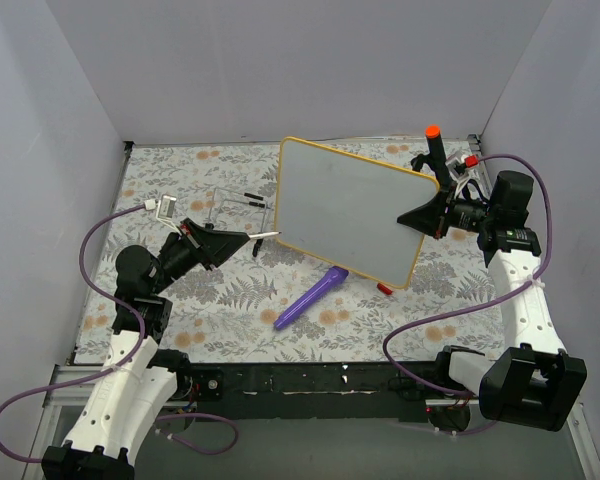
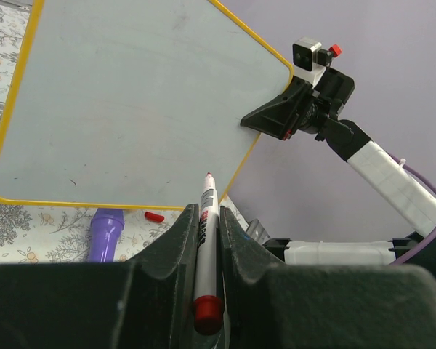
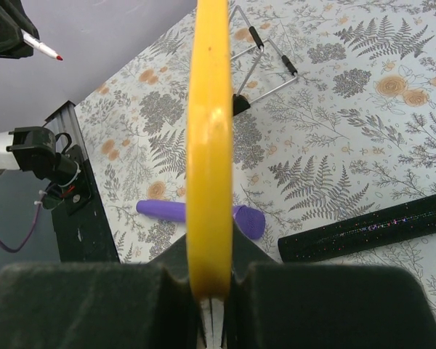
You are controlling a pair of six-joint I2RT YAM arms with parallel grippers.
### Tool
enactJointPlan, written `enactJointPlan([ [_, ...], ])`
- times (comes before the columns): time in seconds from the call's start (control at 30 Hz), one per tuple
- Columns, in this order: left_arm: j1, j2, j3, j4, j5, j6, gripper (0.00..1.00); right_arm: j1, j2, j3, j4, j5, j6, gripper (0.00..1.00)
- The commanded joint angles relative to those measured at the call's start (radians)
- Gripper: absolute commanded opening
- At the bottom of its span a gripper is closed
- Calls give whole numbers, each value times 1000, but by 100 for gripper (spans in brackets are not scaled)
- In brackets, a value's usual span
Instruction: Write a sentence on the whiteboard
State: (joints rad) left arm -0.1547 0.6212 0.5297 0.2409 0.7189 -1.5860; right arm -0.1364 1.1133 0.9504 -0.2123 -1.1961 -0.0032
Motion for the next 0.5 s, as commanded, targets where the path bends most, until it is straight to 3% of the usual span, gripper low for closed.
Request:
enactJointPlan([
  [0.0,-3,2,-13,21,13,14,0,-5,-15,11,111,-103,34,1],
  [0.27,-16,15,9,11,-4,46,0,-6,-15,1,136,-109,55,1],
  [0.47,-166,40,119,-170,-237,202,0,-6,-21,-2,145,-112,65,1],
])
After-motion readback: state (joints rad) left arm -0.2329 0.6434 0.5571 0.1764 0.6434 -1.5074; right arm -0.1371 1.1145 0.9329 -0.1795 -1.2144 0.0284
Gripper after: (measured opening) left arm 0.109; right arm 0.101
